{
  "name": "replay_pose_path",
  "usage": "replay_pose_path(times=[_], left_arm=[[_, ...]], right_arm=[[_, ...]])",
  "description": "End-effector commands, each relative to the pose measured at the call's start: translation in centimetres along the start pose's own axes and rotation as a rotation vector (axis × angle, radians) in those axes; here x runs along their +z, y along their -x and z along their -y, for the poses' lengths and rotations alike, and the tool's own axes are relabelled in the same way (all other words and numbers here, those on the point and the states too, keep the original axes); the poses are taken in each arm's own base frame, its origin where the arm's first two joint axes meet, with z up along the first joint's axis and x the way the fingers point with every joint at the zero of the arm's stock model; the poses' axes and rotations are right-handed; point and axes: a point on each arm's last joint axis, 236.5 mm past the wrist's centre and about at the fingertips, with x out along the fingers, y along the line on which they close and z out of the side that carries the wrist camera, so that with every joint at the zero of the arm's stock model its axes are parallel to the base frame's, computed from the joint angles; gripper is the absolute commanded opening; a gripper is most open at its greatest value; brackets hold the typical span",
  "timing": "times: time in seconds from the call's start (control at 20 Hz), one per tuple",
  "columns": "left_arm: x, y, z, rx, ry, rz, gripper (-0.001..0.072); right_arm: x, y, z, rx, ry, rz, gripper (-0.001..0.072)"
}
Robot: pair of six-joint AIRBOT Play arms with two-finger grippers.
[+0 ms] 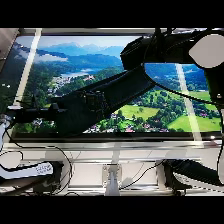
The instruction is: Fold the clothes and pants, and hang the long-sleeved shirts on hangers.
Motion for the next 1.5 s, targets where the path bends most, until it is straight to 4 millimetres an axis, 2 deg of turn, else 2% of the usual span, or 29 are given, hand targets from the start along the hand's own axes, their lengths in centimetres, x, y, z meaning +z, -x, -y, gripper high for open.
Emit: replay_pose_path(times=[0.0,0.1,0.15,0.35,0.5,0.6,0.75,0.85,0.9,0.95,1.1,1.2,1.3,1.35,1.45], left_arm=[[0.2,-1.5,3.6,-0.092,-0.002,0.002,0.0416],[1.1,-1.6,5.7,-0.164,0.029,0.036,0.0135],[1.8,-1.3,7.0,-0.216,0.030,0.058,0.0039],[3.5,2.0,13.2,-0.443,-0.040,0.073,0.0037],[5.2,4.8,16.1,-0.462,-0.054,0.104,0.0035],[6.5,6.9,17.5,-0.416,-0.083,0.168,0.0034],[7.5,9.6,17.0,-0.187,-0.171,0.251,0.0033],[7.0,11.3,15.2,0.030,-0.240,0.245,0.0034],[6.9,12.2,14.5,0.126,-0.255,0.251,0.0034],[6.9,12.9,14.6,0.177,-0.275,0.263,0.0034],[7.4,13.3,17.6,0.137,-0.320,0.324,0.0035],[8.6,13.3,18.4,0.130,-0.332,0.380,0.0035],[9.9,13.8,18.9,0.102,-0.251,0.446,0.0036],[10.5,14.1,19.4,0.075,-0.209,0.481,0.0036],[11.4,14.5,20.6,0.017,-0.173,0.529,0.0036]], right_arm=[[-0.1,-0.1,0.8,-0.032,0.013,-0.006,0.0027],[-0.4,-0.4,1.6,-0.065,0.026,-0.018,0.0026],[-0.5,-0.6,2.0,-0.079,0.032,-0.025,0.0027],[-2.1,-2.4,4.4,-0.165,0.066,-0.083,0.0027],[-3.8,-5.2,5.8,-0.202,0.085,-0.132,0.0026],[-4.8,-8.1,6.2,-0.198,0.081,-0.153,0.0027],[-5.2,-14.3,6.4,-0.177,-0.055,-0.106,0.0027],[-6.7,-18.7,5.0,-0.102,-0.172,-0.108,0.0026],[-7.8,-20.9,3.7,-0.041,-0.247,-0.120,0.0026],[-8.7,-22.8,2.4,0.018,-0.324,-0.131,0.0026],[-11.5,-27.9,-2.0,0.167,-0.539,-0.171,0.0026],[-14.3,-30.3,-4.7,0.209,-0.607,-0.241,0.0025],[-16.9,-32.3,-7.3,0.218,-0.680,-0.299,0.0025],[-17.1,-32.9,-8.7,0.234,-0.725,-0.297,0.0025],[-16.3,-34.1,-11.7,0.279,-0.769,-0.245,0.0024]])
